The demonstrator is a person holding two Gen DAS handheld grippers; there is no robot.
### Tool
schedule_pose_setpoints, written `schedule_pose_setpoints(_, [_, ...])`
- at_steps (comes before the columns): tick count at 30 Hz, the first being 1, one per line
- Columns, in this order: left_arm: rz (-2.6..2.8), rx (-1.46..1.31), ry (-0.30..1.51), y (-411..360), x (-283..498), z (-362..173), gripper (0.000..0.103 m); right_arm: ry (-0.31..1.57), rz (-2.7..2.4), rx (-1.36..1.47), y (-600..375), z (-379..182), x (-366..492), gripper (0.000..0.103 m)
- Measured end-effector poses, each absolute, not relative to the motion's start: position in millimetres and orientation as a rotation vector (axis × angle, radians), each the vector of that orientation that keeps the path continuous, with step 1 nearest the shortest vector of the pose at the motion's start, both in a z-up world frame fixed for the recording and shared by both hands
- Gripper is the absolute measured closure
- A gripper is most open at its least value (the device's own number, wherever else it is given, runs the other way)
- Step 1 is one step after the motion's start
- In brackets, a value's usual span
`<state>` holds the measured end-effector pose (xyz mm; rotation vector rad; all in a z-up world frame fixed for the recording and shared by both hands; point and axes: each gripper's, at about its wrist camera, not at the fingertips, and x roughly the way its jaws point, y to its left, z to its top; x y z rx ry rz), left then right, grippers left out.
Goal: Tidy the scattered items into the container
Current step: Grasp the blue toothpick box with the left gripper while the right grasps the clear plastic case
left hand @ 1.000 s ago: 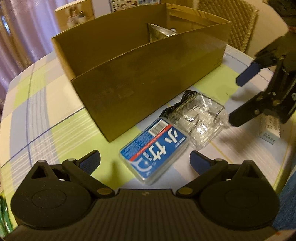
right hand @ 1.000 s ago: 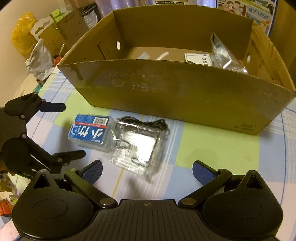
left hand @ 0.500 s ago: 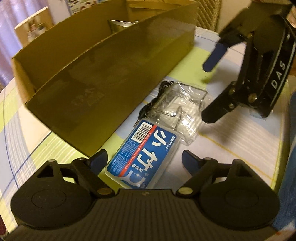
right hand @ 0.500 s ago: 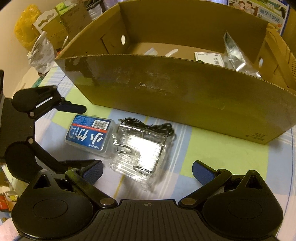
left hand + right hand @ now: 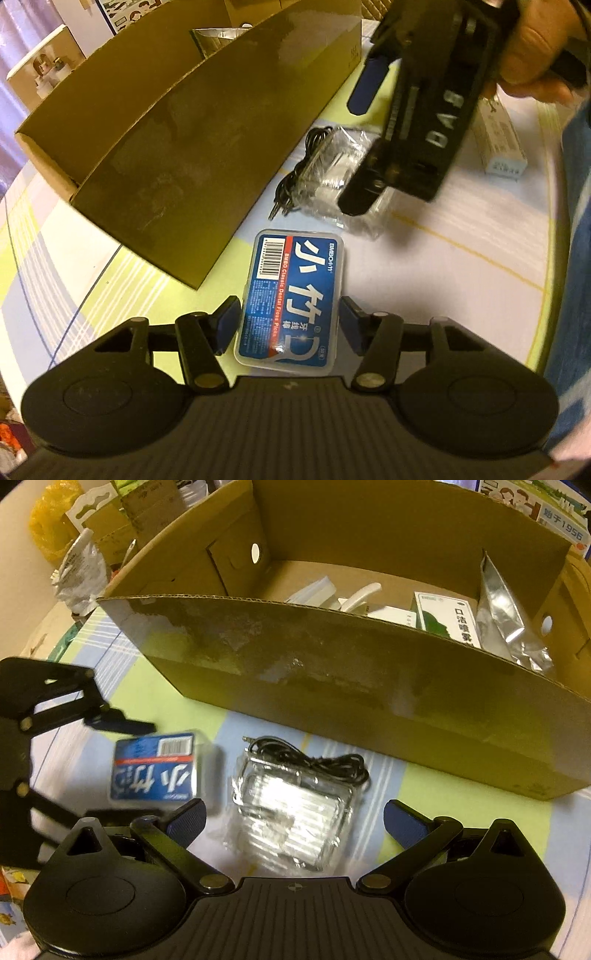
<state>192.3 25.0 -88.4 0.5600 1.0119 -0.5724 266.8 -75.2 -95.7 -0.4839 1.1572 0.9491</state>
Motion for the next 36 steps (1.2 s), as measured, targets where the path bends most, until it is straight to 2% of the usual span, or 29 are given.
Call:
schedule_pose_setpoints(2, [-0.564, 0.554, 1.011, 27, 191, -89, 0.050, 1.162, 0.943, -0.476, -71, -98, 268, 0.004])
schedule_pose_setpoints(6, [-0.544, 0.511, 1.014, 32, 191, -90, 0.049, 1.175, 0.925, -0.467, -66, -104, 270, 0.015])
schedule_pose_setpoints(8, [-0.538, 0.500, 1.014, 33, 190, -91, 0.048, 1.182, 0.917, -0.469, -64, -108, 272, 0.016])
schedule_pose_setpoints(10, [-0.527, 0.488, 1.013, 34, 190, -92, 0.041, 1.190, 0.919, -0.473, -64, -111, 273, 0.020])
schedule_pose_setpoints(11, [-0.524, 0.481, 1.009, 34, 190, -91, 0.039, 1.194, 0.918, -0.474, -64, -112, 274, 0.026])
schedule_pose_setpoints(15, [-0.509, 0.440, 0.997, 35, 192, -90, 0.038, 1.194, 0.946, -0.489, -69, -112, 274, 0.036])
schedule_pose_setpoints(28, [-0.487, 0.385, 1.030, 31, 195, -95, 0.038, 1.135, 1.109, -0.785, -102, -110, 253, 0.036])
schedule_pose_setpoints(33, [-0.457, 0.362, 1.059, 27, 199, -96, 0.038, 1.150, 1.079, -0.710, -115, -112, 259, 0.021])
schedule_pose_setpoints(36, [-0.447, 0.348, 1.072, 29, 199, -96, 0.039, 1.170, 1.055, -0.663, -122, -114, 265, 0.016])
